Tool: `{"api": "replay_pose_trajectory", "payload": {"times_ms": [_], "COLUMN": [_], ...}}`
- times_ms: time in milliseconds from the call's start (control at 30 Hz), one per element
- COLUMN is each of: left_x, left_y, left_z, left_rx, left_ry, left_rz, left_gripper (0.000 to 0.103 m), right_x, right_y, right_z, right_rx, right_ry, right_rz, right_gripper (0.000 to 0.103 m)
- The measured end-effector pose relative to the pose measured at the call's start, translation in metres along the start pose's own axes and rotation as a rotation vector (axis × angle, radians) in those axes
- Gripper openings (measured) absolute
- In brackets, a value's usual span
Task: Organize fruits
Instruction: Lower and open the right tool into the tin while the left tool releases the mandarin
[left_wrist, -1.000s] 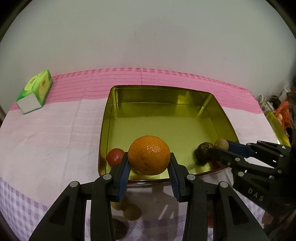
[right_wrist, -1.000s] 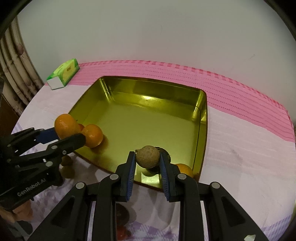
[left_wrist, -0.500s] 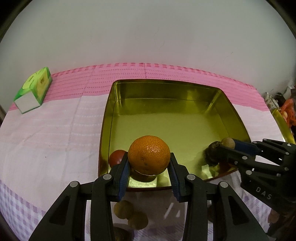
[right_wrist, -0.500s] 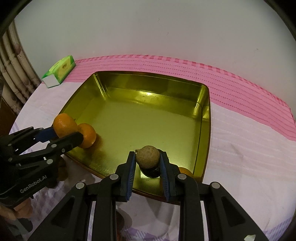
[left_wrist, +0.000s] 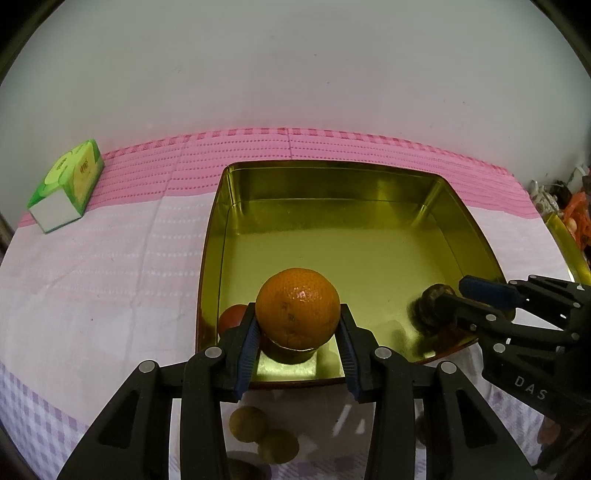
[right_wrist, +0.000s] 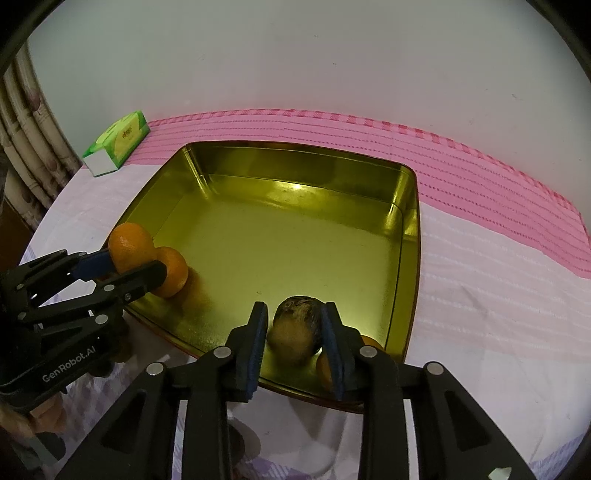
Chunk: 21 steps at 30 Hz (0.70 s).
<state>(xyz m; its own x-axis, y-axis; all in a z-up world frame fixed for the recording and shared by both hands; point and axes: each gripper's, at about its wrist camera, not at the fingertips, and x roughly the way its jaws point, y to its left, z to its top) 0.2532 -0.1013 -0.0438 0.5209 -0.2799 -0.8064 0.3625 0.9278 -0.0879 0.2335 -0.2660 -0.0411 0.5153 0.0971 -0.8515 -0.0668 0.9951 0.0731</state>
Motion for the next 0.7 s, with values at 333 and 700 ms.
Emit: {"api": "replay_pose_trajectory", "payload": {"times_ms": [333, 700], "left_x": [-0.005, -0.016], "left_y": [0.000, -0.010], "left_z": [0.002, 0.008], "left_rx": [0.006, 0.009], "left_ry": [0.002, -0.016], "left_rz": [-0.025, -0.011], "left_gripper": [0.045, 0.046], "right_x": [-0.005, -0.017], "right_y": [0.000, -0.004], "right_z": [-0.002, -0.007], "right_rx": [0.010, 0.012], "right_ry": [-0.016, -0.032], "right_rz": [0.006, 0.003], "right_gripper": [0.042, 0.043]}}
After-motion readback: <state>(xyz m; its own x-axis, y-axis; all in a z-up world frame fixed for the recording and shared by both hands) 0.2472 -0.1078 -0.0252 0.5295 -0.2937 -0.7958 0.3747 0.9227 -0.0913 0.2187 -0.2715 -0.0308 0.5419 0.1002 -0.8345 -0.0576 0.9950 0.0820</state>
